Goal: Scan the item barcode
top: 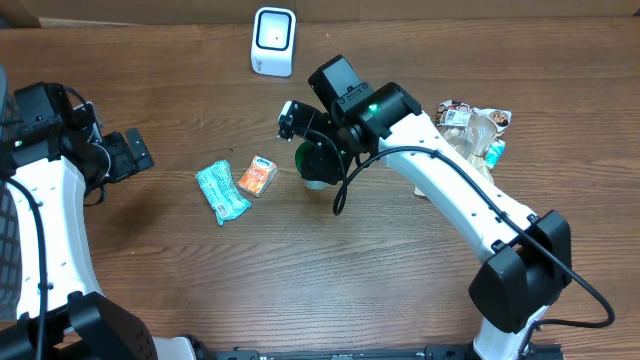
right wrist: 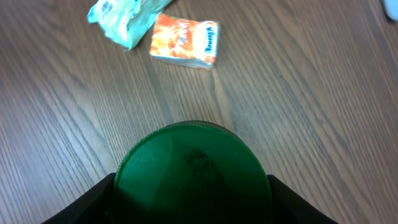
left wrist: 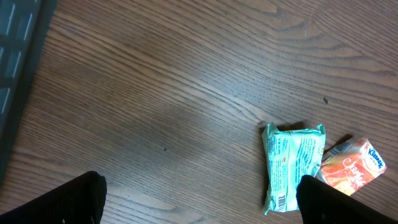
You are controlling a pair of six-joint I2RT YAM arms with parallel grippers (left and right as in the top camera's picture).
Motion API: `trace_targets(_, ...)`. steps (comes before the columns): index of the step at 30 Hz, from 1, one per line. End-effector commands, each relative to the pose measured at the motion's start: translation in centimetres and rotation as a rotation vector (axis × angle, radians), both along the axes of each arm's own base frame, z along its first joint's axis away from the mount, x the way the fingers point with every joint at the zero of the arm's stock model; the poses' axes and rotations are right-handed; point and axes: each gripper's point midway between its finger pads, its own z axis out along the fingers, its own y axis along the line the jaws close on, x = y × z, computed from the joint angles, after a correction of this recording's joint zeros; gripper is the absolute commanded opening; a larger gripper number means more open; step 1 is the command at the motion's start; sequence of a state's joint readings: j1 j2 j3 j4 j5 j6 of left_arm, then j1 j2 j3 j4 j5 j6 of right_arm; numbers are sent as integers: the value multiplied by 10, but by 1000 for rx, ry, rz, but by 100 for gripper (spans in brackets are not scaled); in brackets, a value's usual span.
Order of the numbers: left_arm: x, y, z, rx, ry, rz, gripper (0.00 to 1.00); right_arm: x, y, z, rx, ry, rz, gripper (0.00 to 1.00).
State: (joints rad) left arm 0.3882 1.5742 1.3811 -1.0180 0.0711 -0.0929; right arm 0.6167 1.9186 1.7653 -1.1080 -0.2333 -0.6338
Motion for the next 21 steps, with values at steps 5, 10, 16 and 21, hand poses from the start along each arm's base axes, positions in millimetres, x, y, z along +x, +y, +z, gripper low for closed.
trace_targets(5, 2, 3, 4, 17, -8, -20, 100, 3, 7, -36, -40, -7, 222, 66)
trace_targets(10, 3, 3, 4, 17, -9, -19, 100, 15, 1, -72, -68, 27, 252, 69)
trace_targets(16, 2, 3, 4, 17, -8, -20, 100, 31, 2, -70, 8, 57, 116, 80)
trace_targets(21, 2, 3, 4, 17, -8, -20, 100, 59, -3, -36, 97, 161, -291, 92)
